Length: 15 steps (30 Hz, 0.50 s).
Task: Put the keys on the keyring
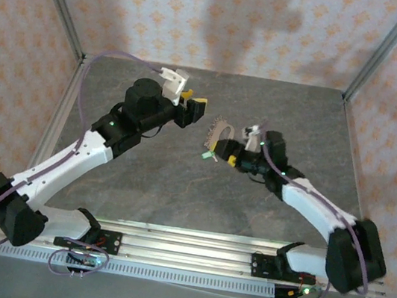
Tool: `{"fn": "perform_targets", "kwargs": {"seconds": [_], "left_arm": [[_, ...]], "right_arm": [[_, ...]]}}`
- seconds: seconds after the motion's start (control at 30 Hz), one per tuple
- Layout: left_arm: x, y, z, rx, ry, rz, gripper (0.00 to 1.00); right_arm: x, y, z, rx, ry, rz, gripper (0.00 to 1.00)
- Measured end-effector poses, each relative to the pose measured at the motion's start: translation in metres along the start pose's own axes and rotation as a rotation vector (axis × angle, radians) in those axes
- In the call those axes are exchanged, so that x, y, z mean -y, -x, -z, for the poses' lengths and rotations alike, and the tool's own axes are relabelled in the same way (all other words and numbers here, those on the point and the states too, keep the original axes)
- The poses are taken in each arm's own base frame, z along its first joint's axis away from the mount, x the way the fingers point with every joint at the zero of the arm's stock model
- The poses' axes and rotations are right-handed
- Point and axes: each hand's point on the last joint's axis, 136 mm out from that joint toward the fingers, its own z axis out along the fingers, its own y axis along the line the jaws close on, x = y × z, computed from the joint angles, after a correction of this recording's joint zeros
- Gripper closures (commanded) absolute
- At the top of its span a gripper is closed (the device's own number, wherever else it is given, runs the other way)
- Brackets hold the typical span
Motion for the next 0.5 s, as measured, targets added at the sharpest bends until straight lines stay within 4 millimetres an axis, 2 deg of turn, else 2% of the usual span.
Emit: {"fn": "perform_targets", "kwargs": {"seconds": [0.07,0.13,0.2,0.27,0.33,0.43,0.5], "left_arm": [[-0.016,-0.001,0.012,0.023,0.079,0.014,0.28],[-0.042,-0.003,0.026,0.059,0.186,0.032,0.18],[-0.075,-0.010,0.042,0.101,0.310,0.049,0.01],[-0.111,-0.023,0.060,0.133,0.448,0.069,0.00],[-0.151,-0.043,0.081,0.145,0.606,0.082,0.00],[-0.199,-0.072,0.107,0.123,0.790,0.100,0.00],[-0.224,-0.096,0.122,0.096,0.886,0.106,0.00]], "right_arm": [[-0.009,0.033,0.029,0.134,-0.052,0.049,0.04],[-0.007,0.066,0.060,0.273,-0.136,0.073,0.03],[0.006,0.092,0.085,0.389,-0.248,0.073,0.03],[0.029,0.113,0.106,0.491,-0.384,0.060,0.02],[0.059,0.124,0.125,0.581,-0.544,0.035,0.00],[0.103,0.131,0.154,0.703,-0.772,0.012,0.00],[0.131,0.130,0.170,0.760,-0.919,0.020,0.00]]}}
